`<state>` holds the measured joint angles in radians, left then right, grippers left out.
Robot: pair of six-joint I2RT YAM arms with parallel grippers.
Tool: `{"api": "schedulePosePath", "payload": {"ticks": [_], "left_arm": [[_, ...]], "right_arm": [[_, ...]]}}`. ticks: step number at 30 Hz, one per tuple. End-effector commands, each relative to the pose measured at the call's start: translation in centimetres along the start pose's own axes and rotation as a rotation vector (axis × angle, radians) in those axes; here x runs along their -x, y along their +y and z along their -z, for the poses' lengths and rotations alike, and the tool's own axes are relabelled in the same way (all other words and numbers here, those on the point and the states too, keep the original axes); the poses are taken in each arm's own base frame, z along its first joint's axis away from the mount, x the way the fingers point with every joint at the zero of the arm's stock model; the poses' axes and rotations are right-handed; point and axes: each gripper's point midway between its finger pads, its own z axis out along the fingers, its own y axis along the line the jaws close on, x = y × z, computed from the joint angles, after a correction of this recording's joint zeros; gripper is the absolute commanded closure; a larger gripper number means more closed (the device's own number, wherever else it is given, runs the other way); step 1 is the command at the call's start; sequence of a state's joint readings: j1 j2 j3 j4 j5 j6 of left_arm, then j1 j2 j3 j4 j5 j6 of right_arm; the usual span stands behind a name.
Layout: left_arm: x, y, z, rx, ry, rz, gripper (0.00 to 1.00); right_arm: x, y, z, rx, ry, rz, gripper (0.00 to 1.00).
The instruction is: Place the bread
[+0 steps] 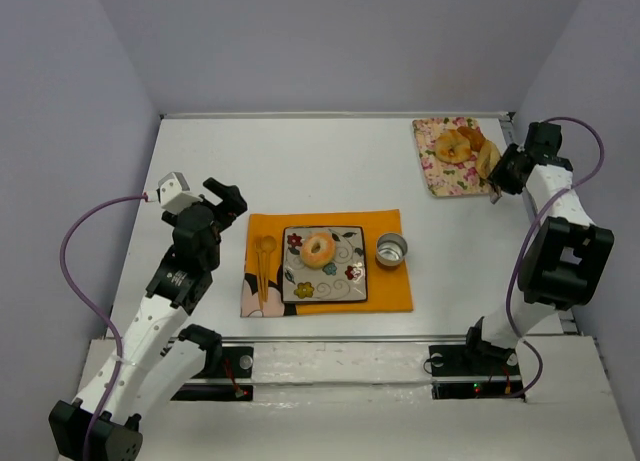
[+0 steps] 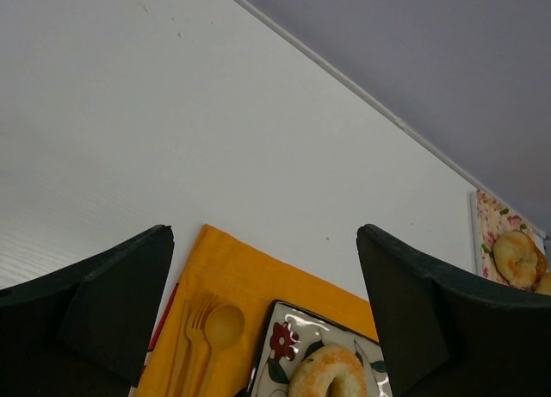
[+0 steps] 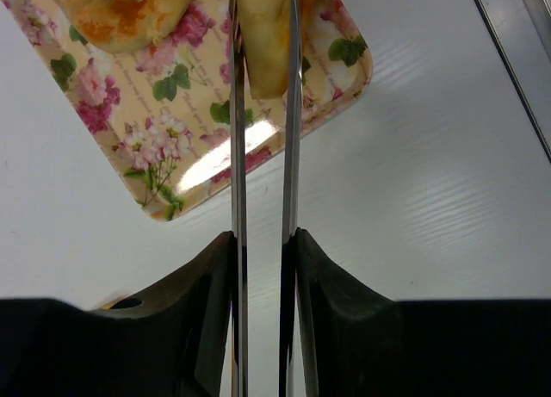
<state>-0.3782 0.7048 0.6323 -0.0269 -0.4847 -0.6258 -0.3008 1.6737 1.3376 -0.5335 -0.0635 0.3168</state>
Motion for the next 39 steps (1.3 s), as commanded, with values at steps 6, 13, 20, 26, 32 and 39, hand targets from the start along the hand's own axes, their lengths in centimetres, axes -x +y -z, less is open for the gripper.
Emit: {"api": "schedulePosePath", "payload": {"ticks": [6, 13, 20, 26, 32, 39], "left_arm": [[1.3, -0.3, 0.0, -0.006, -0.052, 0.029, 0.01], [1.0, -0.6, -0.1, -0.021, -0.037, 0.027, 0.01], [1.1, -1.0, 0.1, -0.036, -0.033, 0.038, 0.01], [1.3, -1.3, -0.1, -0.029, -0.027, 0.042, 0.01], [1.1, -1.3, -0.1, -0.011, -0.005, 0.046, 0.01], [1.4, -1.3, 0.0, -0.007, -0.007, 0.065, 0.01]], "right_arm": [[4.8, 3.6, 8.2, 0.174, -0.230, 0.049, 0.87], [-1.8, 13.9, 19.6, 0.661, -0.229, 0.313, 0.85], [-12.3, 19.4, 28.4, 1.043, -0.126, 0.519, 0.84], [-20.0, 20.6, 31.8, 1.265, 0.043, 0.642, 0.84], [-27.8, 21.1, 30.1, 1.284, 0.279, 0.813, 0.84], [-31.4, 21.2, 27.5, 1.203, 0.391, 0.899, 0.83]]}}
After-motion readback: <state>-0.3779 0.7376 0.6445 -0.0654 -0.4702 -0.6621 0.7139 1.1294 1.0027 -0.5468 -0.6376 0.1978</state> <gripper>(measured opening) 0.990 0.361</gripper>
